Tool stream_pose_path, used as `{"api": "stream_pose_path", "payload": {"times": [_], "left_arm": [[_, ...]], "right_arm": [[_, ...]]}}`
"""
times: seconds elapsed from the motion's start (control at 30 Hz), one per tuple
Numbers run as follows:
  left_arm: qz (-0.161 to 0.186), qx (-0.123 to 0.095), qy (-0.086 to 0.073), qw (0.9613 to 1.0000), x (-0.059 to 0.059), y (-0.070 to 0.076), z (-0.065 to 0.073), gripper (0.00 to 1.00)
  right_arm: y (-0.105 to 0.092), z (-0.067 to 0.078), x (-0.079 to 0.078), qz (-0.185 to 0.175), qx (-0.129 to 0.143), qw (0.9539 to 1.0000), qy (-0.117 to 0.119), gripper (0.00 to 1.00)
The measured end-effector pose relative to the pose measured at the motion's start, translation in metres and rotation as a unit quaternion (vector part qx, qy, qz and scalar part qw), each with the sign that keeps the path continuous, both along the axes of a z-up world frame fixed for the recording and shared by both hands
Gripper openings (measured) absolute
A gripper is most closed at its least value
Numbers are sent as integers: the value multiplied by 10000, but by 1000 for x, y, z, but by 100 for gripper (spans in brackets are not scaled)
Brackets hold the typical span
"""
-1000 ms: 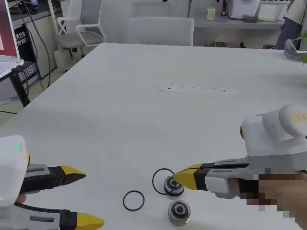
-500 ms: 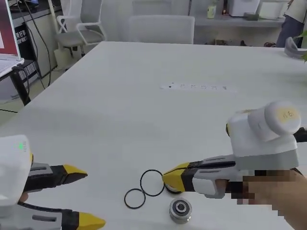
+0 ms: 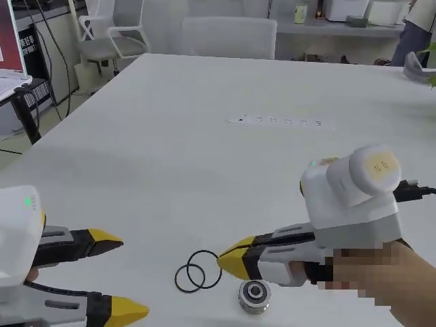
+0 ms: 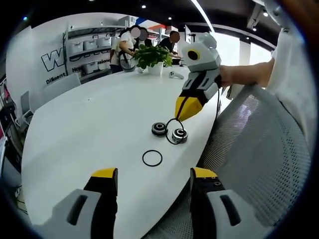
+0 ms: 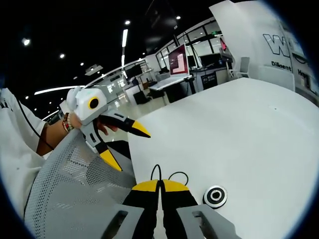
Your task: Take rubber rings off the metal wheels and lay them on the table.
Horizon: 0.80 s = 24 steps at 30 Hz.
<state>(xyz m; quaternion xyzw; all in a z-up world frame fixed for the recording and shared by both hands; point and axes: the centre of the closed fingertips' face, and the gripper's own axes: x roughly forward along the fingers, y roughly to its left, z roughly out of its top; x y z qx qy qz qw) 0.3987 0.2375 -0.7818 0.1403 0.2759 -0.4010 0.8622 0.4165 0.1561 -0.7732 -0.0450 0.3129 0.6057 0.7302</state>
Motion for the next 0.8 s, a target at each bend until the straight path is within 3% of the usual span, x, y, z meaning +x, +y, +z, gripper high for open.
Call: {"api": "stream_pose_path", "payload": {"times": [0.23,0.43,0.63,0.8], "left_arm": [[37,-81,4,10000,1,0,1,56],[-7,0,15,10000,0,0,-1,56],[-26,80,27,10000,-1,1,-3,56],[-16,91,68,9999,-1,2,-5,56]], "right_arm": [[13,-2,-3,268,-263,9989,-269,0],[27,-6,-3,528,-424,9968,-436,0],[33,-16,-1,643,-576,9954,-413,0],[38,-17,4,527,-413,9975,-241,0]]}}
